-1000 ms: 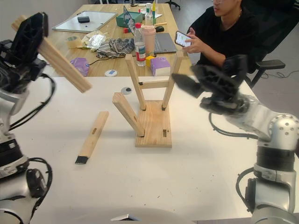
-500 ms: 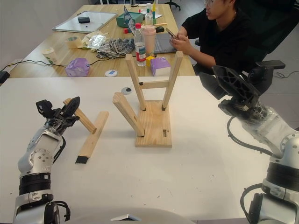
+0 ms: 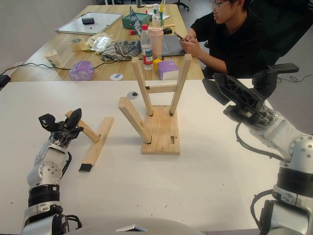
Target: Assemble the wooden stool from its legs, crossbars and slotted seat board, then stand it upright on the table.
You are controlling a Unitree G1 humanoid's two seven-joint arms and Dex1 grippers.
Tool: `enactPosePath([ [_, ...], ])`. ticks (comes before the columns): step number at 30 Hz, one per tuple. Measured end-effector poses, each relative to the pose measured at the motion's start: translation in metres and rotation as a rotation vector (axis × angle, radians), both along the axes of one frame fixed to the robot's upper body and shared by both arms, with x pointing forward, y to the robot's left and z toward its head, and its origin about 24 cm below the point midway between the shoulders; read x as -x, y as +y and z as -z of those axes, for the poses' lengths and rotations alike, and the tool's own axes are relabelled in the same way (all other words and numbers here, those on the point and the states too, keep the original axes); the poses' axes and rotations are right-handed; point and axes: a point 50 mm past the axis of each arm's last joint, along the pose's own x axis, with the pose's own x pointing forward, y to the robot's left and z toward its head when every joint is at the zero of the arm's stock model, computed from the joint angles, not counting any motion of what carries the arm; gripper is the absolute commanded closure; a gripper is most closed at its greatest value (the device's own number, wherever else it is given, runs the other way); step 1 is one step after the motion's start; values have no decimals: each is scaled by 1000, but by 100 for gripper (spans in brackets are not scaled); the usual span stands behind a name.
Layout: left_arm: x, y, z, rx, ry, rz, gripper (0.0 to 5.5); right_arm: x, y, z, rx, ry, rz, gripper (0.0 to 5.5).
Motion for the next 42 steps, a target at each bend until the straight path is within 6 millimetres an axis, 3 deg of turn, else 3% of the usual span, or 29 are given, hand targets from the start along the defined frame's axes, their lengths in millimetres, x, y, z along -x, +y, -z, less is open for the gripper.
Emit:
enactPosePath([
  [13, -12, -7, 4, -5, -1, -47, 512, -1, 2, 4, 32, 3, 1, 107],
  [23, -1, -5, -3, -203, -27, -158, 512, 0, 3, 3, 36, -4, -5, 107],
  [42, 4, -25, -7, -234, -135, -94, 512, 1, 4, 3, 37, -10, -8, 107],
])
